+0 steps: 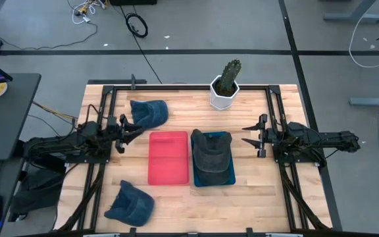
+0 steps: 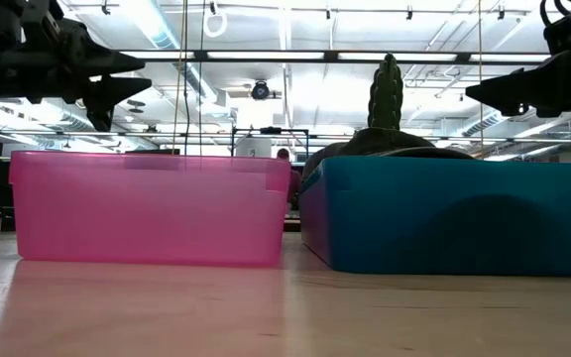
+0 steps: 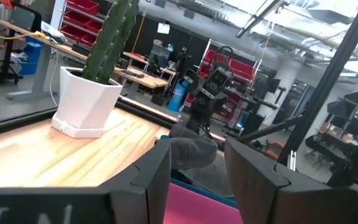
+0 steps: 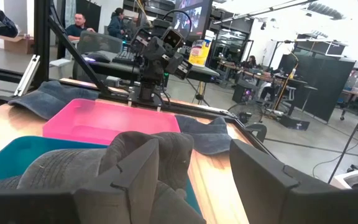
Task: Pick & Place hat
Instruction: Put the bottom blue cap into the red bin
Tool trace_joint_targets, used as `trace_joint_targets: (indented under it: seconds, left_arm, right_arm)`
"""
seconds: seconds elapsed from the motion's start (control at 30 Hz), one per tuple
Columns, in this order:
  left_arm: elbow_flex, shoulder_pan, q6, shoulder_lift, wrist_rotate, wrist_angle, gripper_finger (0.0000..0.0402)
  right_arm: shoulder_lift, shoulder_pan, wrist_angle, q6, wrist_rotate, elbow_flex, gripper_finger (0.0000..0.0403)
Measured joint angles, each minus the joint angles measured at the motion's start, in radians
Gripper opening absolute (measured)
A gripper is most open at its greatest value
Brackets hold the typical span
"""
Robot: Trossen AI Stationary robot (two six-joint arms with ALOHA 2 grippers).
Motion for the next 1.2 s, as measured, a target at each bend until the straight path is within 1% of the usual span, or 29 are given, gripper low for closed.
trace_joint_targets:
  seconds: [0.1,0.27,0.37,0.47,0.6,0.7,0.77,0.83,0.97,1.07,1.2]
  left_arm:
    - [0.000,0.000,0.056,0.000,0.000,0.034,0.0156]
    - [0.006,0.000,0.034,0.000,0.001,0.092,0.0156]
    - [0.063,0.000,0.060,0.010,0.042,0.023,0.0156]
    - [0.161,-0.001,0.069,0.045,0.063,-0.116,0.0156]
    - [0.339,-0.001,0.121,0.128,0.060,-0.352,0.0156]
    - [0.471,-0.001,0.131,0.210,-0.005,-0.579,0.0156]
    - [0.564,-0.001,0.099,0.271,-0.026,-0.695,0.0156]
    - [0.656,-0.001,0.058,0.330,-0.027,-0.784,0.0156]
    - [0.811,-0.001,-0.018,0.448,0.017,-0.939,0.0156]
    - [0.918,-0.002,-0.085,0.532,0.028,-1.055,0.0156]
    - [1.023,-0.029,-0.185,0.645,0.055,-1.220,0.0156]
  right_arm:
    - [0.000,0.000,0.000,0.000,0.000,0.000,0.0201]
    - [0.000,0.000,0.000,0.000,0.000,0.000,0.0201]
    - [0.000,0.000,0.000,0.000,0.000,0.000,0.0201]
    - [0.000,0.000,0.000,0.000,0.000,0.000,0.0201]
    - [0.000,0.000,0.000,0.000,0.000,0.000,0.0201]
    - [0.000,0.000,0.000,0.000,0.000,0.000,0.0201]
    - [0.000,0.000,0.000,0.000,0.000,0.000,0.0201]
    - [0.000,0.000,0.000,0.000,0.000,0.000,0.0201]
    - [0.000,0.000,0.000,0.000,0.000,0.000,0.0201]
    - [0.000,0.000,0.000,0.000,0.000,0.000,0.0201]
    - [0.000,0.000,0.000,0.000,0.000,0.000,0.0201]
